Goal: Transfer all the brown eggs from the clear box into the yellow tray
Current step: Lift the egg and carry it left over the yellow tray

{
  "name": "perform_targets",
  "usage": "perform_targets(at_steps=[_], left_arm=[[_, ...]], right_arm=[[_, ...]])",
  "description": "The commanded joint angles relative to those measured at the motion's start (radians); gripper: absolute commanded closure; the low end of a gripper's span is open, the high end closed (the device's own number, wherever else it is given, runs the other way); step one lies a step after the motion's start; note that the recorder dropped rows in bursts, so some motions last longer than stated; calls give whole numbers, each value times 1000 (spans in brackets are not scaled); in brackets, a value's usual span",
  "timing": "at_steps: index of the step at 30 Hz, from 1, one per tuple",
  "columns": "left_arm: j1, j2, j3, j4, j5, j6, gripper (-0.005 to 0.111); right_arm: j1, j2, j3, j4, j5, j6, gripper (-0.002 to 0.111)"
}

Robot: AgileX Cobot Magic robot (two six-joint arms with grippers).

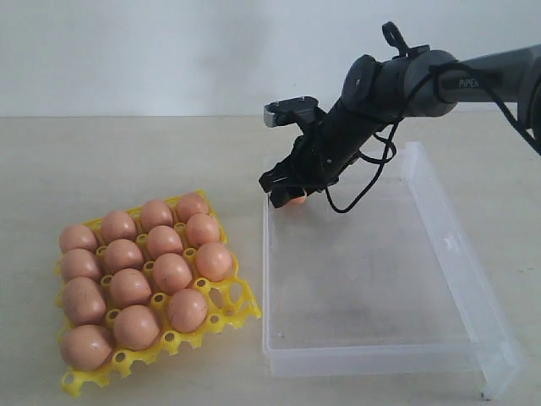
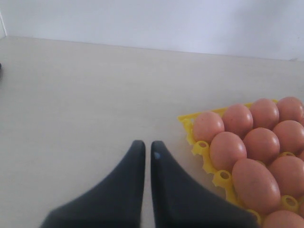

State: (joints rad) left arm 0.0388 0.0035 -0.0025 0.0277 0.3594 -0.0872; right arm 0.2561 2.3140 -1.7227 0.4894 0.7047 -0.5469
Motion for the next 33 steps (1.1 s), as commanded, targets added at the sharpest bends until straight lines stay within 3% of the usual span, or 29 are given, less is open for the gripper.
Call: perform_targets(at_steps=[1,14,23,33], left_arm=[[3,-3,3,-2,-4,1,103],[3,-3,3,-2,-4,1,103],[3,-3,3,-2,-4,1,103],[3,-3,3,-2,-4,1,103]], right_arm=[[-7,-34,2,-5,9,50,108],[-7,-305,2,-161,3,132,108],[4,-588,7,-227,-244,384,108],[11,-789,444,-260,-510,404,108]])
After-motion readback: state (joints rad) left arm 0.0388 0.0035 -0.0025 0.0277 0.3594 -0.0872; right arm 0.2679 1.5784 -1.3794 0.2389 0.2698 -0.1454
